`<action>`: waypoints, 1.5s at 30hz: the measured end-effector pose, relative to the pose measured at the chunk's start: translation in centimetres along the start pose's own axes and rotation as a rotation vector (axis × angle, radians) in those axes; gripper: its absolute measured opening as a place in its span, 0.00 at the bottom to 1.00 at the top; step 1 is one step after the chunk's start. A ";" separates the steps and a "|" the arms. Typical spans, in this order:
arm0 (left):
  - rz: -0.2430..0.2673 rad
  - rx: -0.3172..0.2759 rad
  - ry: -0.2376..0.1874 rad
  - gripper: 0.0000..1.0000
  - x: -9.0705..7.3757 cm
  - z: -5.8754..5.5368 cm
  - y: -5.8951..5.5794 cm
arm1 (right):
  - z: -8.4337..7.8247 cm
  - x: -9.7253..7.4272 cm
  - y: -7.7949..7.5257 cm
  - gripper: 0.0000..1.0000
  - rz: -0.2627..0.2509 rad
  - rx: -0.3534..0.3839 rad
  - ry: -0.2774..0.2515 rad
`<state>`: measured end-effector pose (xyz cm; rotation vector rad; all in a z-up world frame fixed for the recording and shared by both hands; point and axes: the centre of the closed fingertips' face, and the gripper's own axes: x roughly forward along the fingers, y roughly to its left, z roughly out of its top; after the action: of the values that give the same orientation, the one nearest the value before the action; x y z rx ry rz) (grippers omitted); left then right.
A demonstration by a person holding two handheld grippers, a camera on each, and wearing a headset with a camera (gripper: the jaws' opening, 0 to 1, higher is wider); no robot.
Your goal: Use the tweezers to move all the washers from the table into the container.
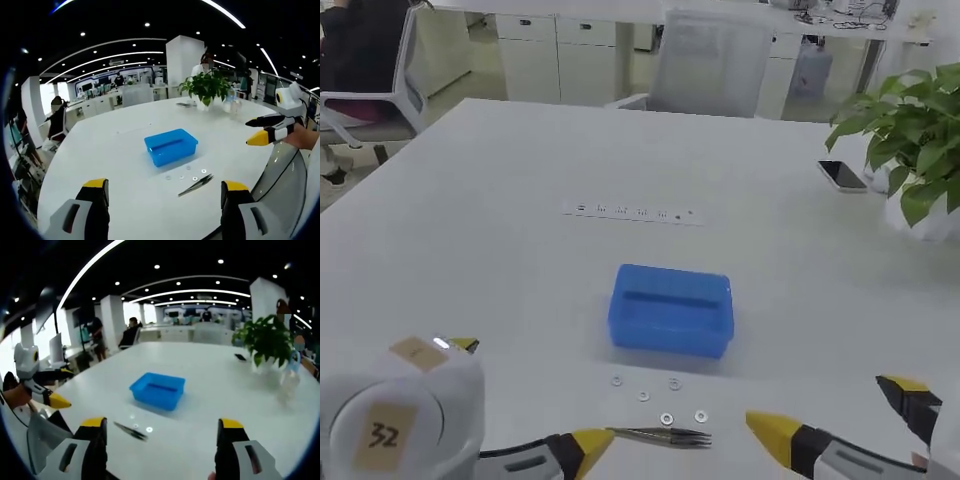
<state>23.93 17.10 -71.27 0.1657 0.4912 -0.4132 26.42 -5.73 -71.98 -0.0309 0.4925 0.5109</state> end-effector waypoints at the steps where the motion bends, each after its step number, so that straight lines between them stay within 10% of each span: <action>1: -0.005 0.003 0.003 0.93 0.2 -0.2 -0.1 | 0.0 0.0 0.0 0.89 0.001 0.000 0.001; 16: -0.136 0.129 0.104 0.63 3.9 -2.3 -1.4 | -1.3 1.7 0.8 0.84 0.030 0.000 0.057; 28: -0.340 0.288 0.252 0.18 7.7 -5.6 -3.3 | -2.9 2.7 1.8 0.54 0.086 -0.026 0.119; 36: -0.400 0.453 0.307 0.11 11.1 -7.8 -3.8 | -3.9 3.3 2.6 0.46 0.121 -0.034 0.160; 45: -0.485 0.506 0.394 0.05 12.5 -10.2 -4.5 | -4.3 3.2 2.7 0.45 0.130 -0.017 0.173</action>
<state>27.75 11.32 -86.55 0.6315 0.8117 -0.9891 25.68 -2.55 -77.07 -0.0598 0.6627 0.6432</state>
